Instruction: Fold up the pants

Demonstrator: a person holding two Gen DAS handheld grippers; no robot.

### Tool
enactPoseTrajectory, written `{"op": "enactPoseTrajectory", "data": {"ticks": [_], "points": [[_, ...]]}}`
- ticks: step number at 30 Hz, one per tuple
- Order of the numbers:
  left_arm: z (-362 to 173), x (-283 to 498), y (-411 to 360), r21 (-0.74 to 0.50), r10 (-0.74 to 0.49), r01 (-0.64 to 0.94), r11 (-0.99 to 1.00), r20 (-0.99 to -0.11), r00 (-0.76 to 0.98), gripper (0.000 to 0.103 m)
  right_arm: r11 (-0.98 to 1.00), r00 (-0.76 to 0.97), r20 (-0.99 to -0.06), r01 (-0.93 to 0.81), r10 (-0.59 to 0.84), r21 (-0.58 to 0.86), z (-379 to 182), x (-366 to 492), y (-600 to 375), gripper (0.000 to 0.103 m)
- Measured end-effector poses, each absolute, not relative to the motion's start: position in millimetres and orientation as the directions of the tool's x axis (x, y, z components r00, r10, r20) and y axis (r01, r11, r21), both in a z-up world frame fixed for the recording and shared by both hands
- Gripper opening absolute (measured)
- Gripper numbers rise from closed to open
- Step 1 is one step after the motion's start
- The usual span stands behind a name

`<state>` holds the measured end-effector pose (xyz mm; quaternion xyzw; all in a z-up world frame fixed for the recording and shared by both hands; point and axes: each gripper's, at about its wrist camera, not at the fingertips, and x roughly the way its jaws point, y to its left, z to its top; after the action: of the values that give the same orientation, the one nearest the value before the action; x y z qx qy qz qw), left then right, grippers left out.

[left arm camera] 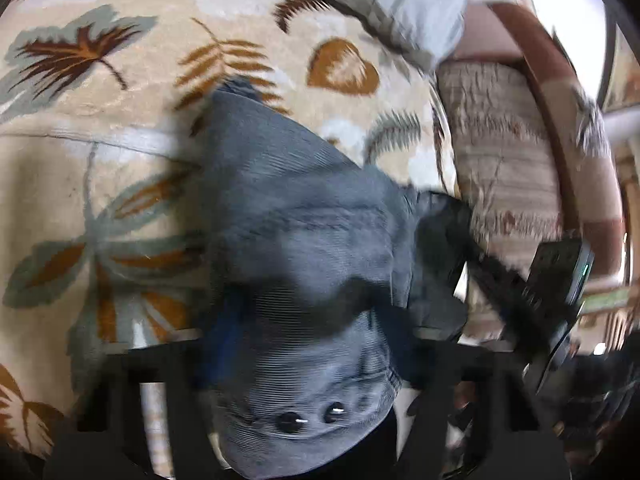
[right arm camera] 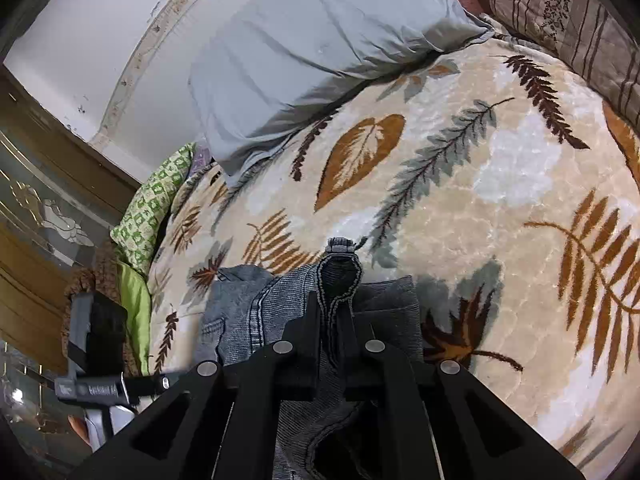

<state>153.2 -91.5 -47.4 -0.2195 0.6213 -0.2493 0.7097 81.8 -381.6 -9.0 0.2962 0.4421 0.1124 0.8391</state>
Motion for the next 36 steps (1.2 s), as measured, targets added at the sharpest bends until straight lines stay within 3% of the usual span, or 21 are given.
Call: {"op": "enactPoseTrajectory", "data": {"ticks": [1,4,6,10,15,20,28,33,35,36], "points": [[-48,156,-85,-0.63,-0.632,0.057,0.775,-0.769,0.099,0.022,0.798,0.581,-0.675,0.073,0.454,0.599,-10,82,-382,0.006],[-40,156,-69,-0.604,-0.606,0.056,0.795,-0.786,0.121,0.013,0.739,0.593,-0.616,0.053,0.518,0.672,-3,79,-384,0.006],[-36,154,-65,-0.537,-0.542,0.079,0.84,-0.826,0.153,0.012,0.685,0.623,-0.552,0.036,0.554,0.727,4,76,-389,0.005],[-41,152,-74,-0.441,-0.455,0.114,0.89,-0.874,0.17,0.013,0.751,0.593,-0.633,0.071,0.497,0.657,-14,82,-385,0.005],[-42,152,-93,-0.356,-0.381,0.16,0.921,-0.907,0.177,0.018,0.792,0.575,-0.697,0.131,0.429,0.596,-45,84,-393,0.005],[-55,150,-101,-0.29,-0.319,0.162,0.943,-0.927,0.196,0.032,0.818,0.56,-0.723,0.13,0.406,0.56,-64,85,-391,0.007],[-61,152,-102,-0.279,-0.304,0.14,0.95,-0.931,0.205,0.038,0.799,0.552,-0.72,0.151,0.42,0.582,-83,86,-395,0.008],[-41,143,-82,-0.365,-0.377,0.1,0.926,-0.91,0.173,0.037,0.725,0.552,-0.677,0.177,0.486,0.665,-57,67,-412,0.025],[-32,130,-74,-0.414,-0.427,0.106,0.904,-0.888,0.172,0.043,0.681,0.557,-0.634,0.159,0.536,0.715,-45,45,-418,0.044],[-28,120,-70,-0.443,-0.455,0.105,0.89,-0.873,0.173,0.047,0.668,0.555,-0.622,0.152,0.552,0.729,-42,38,-418,0.046]]}}
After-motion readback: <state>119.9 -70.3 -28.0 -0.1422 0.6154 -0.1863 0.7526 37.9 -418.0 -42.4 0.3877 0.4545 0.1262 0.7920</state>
